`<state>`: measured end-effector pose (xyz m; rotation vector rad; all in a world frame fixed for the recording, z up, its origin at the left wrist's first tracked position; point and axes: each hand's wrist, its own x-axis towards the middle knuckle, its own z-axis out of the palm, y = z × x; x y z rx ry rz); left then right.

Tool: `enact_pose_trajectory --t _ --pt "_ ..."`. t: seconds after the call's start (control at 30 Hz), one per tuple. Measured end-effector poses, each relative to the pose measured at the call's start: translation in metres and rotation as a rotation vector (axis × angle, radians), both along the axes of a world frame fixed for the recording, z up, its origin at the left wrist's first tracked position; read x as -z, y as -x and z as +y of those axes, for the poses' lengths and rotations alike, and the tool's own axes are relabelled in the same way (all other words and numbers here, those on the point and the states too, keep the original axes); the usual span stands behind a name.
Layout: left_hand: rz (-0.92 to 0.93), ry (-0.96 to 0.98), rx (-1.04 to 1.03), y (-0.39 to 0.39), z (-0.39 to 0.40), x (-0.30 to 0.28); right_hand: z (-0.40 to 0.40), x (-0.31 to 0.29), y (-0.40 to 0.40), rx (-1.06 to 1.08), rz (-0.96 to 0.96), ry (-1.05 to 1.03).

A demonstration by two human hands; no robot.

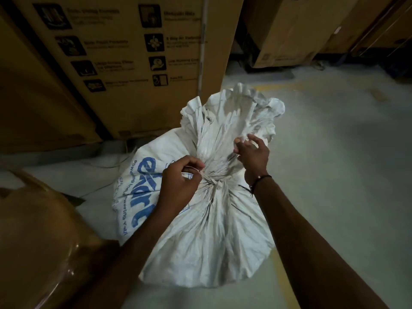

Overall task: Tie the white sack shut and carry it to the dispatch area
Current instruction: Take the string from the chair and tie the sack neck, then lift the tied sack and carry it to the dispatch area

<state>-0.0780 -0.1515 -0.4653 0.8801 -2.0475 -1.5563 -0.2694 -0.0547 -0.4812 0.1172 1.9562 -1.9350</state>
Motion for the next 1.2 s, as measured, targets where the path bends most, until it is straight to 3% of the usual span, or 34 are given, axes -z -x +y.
enact_pose_trajectory --t 0.23,0.43,0.57,0.73,0.8,0.93,1.0,1.1,1.2 --pt "0.104 -0.036 0.036 0.023 -0.015 -0.092 0.031 -0.070 -0.053 -0.227 -0.059 -0.048" --pt "-0.058 0.104 0.305 0.057 -0.024 -0.152 0.045 -0.115 -0.083 -0.472 -0.072 -0.194" --pt "-0.196 0.147 0.179 0.065 -0.023 -0.151 0.050 -0.149 -0.079 -0.488 -0.151 -0.190" --pt "-0.210 0.001 0.076 0.048 -0.027 -0.144 0.057 -0.171 -0.049 -0.370 -0.122 -0.144" --pt "-0.232 -0.015 0.053 0.044 -0.027 -0.145 0.057 -0.182 -0.041 -0.313 -0.015 -0.191" --pt "-0.324 0.010 0.062 0.038 -0.021 -0.159 0.055 -0.202 -0.027 -0.219 0.520 -0.481" --pt "-0.378 0.025 0.086 0.035 -0.017 -0.171 0.044 -0.212 -0.013 -0.229 0.687 -0.544" --pt "-0.472 0.033 0.127 0.030 -0.013 -0.181 0.019 -0.221 0.019 -0.559 0.824 -0.686" --pt "-0.523 0.051 0.130 0.026 -0.015 -0.188 -0.003 -0.220 0.041 -1.094 0.667 -0.932"
